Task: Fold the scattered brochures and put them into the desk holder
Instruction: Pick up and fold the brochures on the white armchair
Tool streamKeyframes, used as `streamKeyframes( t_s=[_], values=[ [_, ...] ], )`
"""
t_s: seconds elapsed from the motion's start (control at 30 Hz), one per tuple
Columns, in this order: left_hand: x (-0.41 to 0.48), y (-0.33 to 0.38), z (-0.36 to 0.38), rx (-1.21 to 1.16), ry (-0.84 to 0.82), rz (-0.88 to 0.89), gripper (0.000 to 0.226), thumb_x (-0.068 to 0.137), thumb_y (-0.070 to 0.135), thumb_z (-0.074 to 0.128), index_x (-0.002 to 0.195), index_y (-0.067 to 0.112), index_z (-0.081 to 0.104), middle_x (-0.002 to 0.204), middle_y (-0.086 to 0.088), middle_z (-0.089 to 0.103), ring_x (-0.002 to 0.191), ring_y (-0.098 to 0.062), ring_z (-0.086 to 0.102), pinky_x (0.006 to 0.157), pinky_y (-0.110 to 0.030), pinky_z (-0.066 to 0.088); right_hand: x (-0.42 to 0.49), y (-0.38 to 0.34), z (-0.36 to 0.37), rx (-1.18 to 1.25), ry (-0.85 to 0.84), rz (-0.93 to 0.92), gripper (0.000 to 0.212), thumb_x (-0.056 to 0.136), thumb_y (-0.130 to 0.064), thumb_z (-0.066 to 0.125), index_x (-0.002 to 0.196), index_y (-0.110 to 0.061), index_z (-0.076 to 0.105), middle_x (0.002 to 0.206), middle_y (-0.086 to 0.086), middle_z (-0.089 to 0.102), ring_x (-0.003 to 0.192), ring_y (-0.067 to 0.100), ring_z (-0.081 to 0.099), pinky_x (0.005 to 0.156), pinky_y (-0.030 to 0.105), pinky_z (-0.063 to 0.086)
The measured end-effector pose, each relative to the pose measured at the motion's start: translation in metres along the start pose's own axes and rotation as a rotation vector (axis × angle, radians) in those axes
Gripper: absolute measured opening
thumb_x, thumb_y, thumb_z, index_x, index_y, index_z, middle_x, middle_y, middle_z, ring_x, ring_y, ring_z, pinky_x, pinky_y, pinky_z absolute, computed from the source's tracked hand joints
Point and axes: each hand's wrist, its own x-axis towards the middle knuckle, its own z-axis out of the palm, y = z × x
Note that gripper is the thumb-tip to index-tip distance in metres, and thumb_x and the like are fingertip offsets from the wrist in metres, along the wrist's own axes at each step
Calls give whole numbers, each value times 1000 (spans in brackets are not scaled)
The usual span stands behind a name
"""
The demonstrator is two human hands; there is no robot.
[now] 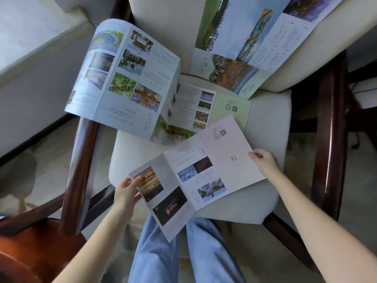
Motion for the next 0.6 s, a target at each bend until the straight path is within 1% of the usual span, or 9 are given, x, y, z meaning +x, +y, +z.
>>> streamKeyframes(
  t_s=[0.07,0.13,0.17,0.23,0.3,0.4,0.47,0.53,0.6],
  values=[
    [-9,5,6,-10,-10,17,14,95,18,51,101,10,60,98,-8,67,90,-22,63,78,-36,47,-8,-1,0,26,-21,-6,13,89,-15,59,76,-12,57,64,0,51,69,20,45,47,10,31],
    [-14,9,13,-20,-24,8,12,95,17,51,99,11,61,97,-8,66,90,-22,62,80,-36,46,-14,-1,1,79,-69,-2,16,88,-18,61,75,-11,54,66,3,53,68,18,47,56,23,37],
    [-15,11,16,-14,-35,2,11,94,17,52,98,11,60,97,-8,66,89,-22,62,79,-36,47,-17,-2,2,115,-92,-3,16,87,-19,63,76,-11,54,70,4,57,69,18,51,59,26,38],
    [-16,14,23,27,-64,-23,10,93,19,55,97,11,59,97,-8,66,87,-21,62,77,-34,47,-26,-10,4,169,-164,1,12,86,-21,64,78,-17,59,78,1,64,70,15,60,58,22,46],
    [-16,15,30,91,-77,-46,13,93,19,55,102,10,58,100,-9,65,85,-21,62,76,-34,48,-35,-20,5,129,-265,-21,3,86,-24,65,86,-23,62,86,-5,67,74,8,63,57,18,49],
    [-20,14,39,152,-111,1,14,94,17,50,103,13,60,100,-8,66,78,-17,63,62,-29,47,-49,-35,6,61,-349,-107,13,86,-22,63,98,-24,59,94,-8,66,83,6,63,68,22,49],
    [-27,12,45,147,-150,51,14,96,17,48,97,19,62,99,-6,67,82,-17,64,61,-28,47,-61,-43,10,97,-395,-134,21,87,-17,62,105,-25,55,101,-9,63,90,8,61,73,21,48],
    [-32,9,49,143,-141,86,14,96,17,48,97,21,62,100,-6,67,85,-19,64,62,-27,48,-74,-46,15,103,-443,-113,26,88,-13,59,109,-26,52,105,-7,61,92,10,59,71,17,45],
    [-36,7,50,142,-108,90,14,95,17,48,101,18,61,96,-7,67,79,-17,64,60,-25,47,-84,-47,19,115,-496,-52,23,89,-11,55,110,-20,53,109,-1,62,90,12,60,69,18,46]
  ],
)
